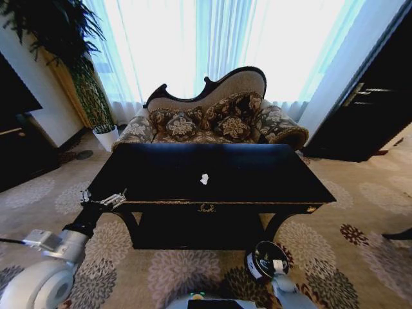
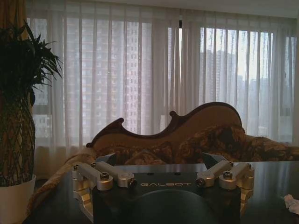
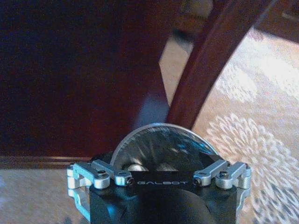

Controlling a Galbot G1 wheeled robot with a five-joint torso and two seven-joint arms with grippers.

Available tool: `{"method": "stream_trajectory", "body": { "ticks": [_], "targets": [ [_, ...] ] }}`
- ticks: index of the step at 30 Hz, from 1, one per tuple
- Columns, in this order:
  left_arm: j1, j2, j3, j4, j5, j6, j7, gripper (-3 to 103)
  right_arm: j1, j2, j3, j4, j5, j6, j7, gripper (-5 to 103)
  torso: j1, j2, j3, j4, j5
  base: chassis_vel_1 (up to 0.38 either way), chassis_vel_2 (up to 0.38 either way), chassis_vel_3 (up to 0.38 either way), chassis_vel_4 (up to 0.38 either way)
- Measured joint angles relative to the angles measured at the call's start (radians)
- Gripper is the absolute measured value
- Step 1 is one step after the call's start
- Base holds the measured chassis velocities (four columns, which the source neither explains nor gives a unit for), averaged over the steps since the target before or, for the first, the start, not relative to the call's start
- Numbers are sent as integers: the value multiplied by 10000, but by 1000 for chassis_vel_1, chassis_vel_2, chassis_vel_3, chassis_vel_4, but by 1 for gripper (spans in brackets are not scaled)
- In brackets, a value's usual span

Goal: Move to the front of the table and place the trash on the table into the trash bin.

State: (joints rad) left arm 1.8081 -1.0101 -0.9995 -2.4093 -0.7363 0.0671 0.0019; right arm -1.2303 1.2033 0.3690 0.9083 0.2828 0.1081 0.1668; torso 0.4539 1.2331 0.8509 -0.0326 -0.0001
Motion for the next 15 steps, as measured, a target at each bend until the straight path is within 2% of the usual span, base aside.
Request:
{"method": "stream_trajectory", "body": {
  "ticks": [3,4,7,12,15],
  "targets": [
    [0,0,0,0,0,0,0,100,-511,-65,158,482,16,941,-207,100,-1,1,-1,2,-4,0,0,0,0],
    [0,0,0,0,0,0,0,100,-511,-65,158,482,16,941,-207,100,-1,1,-1,2,-4,0,0,0,0],
    [0,0,0,0,0,0,0,100,-1290,-190,324,1243,524,1581,-699,100,0,0,-1,-1,-2,0,0,0,0],
    [0,1,0,0,0,0,0,100,-1829,-246,464,2050,882,1868,-1066,100,-1,1,-1,-2,-1,0,0,0,0],
    [0,0,0,0,0,0,0,100,-2454,-306,672,3138,1174,2025,-1305,100,-1,1,-1,2,-4,0,0,0,0]
  ]
}}
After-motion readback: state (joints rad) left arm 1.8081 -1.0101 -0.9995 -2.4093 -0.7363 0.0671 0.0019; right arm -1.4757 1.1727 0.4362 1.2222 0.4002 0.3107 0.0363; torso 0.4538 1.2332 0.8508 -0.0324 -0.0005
